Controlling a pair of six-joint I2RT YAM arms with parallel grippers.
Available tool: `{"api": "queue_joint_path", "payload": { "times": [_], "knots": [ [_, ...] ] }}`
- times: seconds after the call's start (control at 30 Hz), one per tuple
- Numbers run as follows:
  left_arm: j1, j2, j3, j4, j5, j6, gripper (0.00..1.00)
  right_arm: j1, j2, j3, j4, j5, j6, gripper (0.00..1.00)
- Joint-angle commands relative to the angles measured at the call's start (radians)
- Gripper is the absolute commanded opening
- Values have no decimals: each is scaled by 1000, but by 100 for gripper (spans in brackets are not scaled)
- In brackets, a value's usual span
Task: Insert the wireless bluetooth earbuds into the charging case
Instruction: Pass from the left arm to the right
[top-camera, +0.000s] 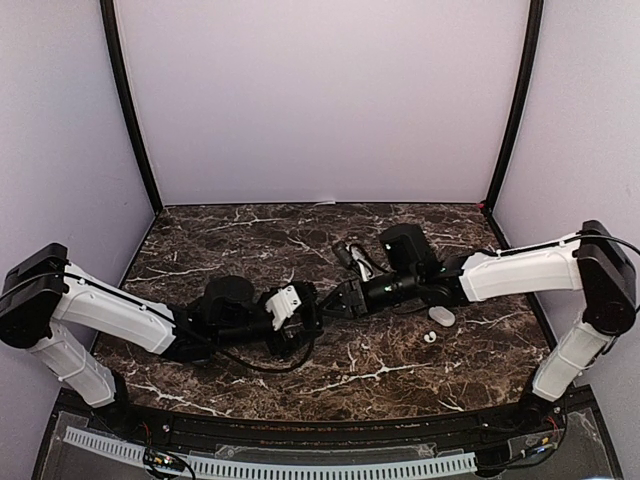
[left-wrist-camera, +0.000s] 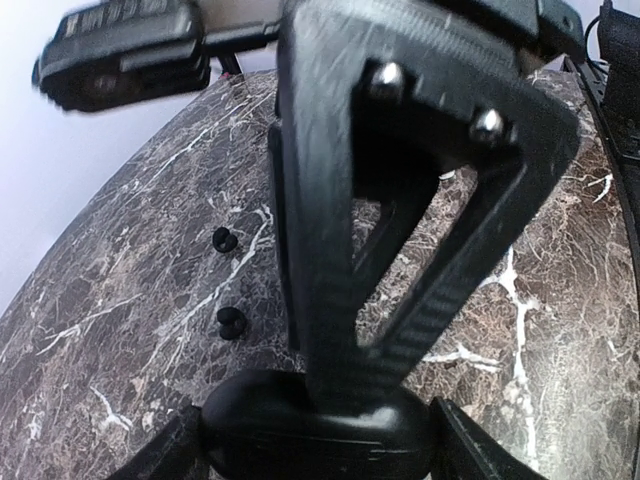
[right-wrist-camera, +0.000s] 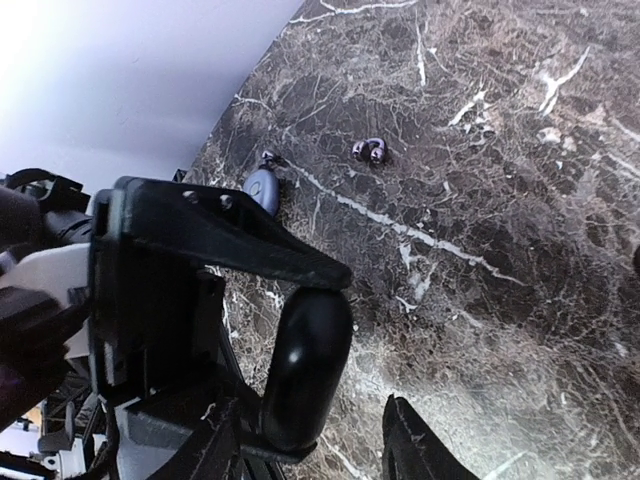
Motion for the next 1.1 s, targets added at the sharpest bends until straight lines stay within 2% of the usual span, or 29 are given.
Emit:
{"api": "queue_joint_path", "payload": {
  "times": [0.0, 0.13, 0.23, 0.33, 0.43, 0.57, 0.77, 0.83, 1.07],
  "knots": [
    [1, -58, -1, -25, 45, -82, 57, -44, -149, -62, 44, 70, -97, 48],
    [42, -107, -18, -62, 171, -172, 57, -82, -258, -129, 125, 57, -173, 50],
    [106, -139, -14, -90, 353, -252, 57, -84, -343, -188, 217, 81, -232, 55],
    [154, -155, -6, -105, 503, -307, 57, -84, -446, -283, 367, 108, -333, 62],
    [165, -165, 15, -145, 571, -325, 57, -84, -536, -404, 539, 121, -458, 65],
    [184, -176, 29, -157, 673, -365, 57, -84, -571, -563, 765, 121, -458, 65],
    [195, -195, 50, -180, 798, -396, 57, -79, -543, -486, 611, 121, -458, 65],
    [197, -198, 58, -193, 821, -398, 57, -73, -531, -475, 591, 121, -458, 65],
    [197, -163, 104, -256, 876, -383, 57, -25, -472, -351, 352, 121, -458, 65]
  ]
}}
